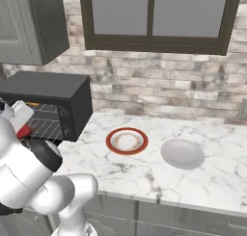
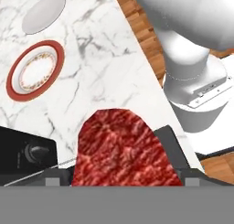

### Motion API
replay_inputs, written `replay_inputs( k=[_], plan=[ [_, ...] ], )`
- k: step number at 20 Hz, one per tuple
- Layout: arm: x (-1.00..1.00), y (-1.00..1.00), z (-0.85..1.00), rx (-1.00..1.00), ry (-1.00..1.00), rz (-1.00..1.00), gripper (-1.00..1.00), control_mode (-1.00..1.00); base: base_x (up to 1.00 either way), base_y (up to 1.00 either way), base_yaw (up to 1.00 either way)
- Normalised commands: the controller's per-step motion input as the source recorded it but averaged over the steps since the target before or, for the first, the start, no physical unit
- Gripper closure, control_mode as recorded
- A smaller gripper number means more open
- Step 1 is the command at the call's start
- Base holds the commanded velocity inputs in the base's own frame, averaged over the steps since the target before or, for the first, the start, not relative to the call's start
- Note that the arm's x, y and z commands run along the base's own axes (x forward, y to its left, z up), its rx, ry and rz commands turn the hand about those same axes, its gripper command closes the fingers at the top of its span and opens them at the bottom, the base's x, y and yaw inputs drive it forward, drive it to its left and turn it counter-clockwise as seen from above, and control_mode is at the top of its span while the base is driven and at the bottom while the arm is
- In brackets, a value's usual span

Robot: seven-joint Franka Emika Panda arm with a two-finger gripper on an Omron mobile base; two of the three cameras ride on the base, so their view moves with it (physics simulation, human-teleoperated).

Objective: Open the toaster oven door. Place the hotdog bun on the top rack in the toaster oven and place the steak on the bottom rack.

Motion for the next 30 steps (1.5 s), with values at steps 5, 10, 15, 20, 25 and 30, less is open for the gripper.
replay_inputs(
  k=[5, 10, 15, 20, 25, 30],
  plan=[
    [0.38, 0.34, -0.15, 0.02, 0.0, -0.01, 1.0, -1.0, 0.0, 0.0, 0.0],
    [0.18, 0.41, -0.53, 0.04, -0.05, 0.0, 1.0, -1.0, 0.0, 0.0, 0.0],
    [0.22, 0.22, -0.29, 0.04, -0.1, 0.0, 1.0, -1.0, 0.0, 0.0, 0.0],
    [0.26, 0.12, 0.0, 0.07, -0.04, 0.0, 1.0, -1.0, 0.0, 0.0, 0.0],
    [0.38, 0.12, -0.18, 0.07, -0.01, 0.04, 1.0, -1.0, 0.0, 0.0, 0.0],
    [0.29, 0.04, -0.32, 0.05, -0.05, 0.05, 1.0, -1.0, 0.0, 0.0, 0.0]
  ],
)
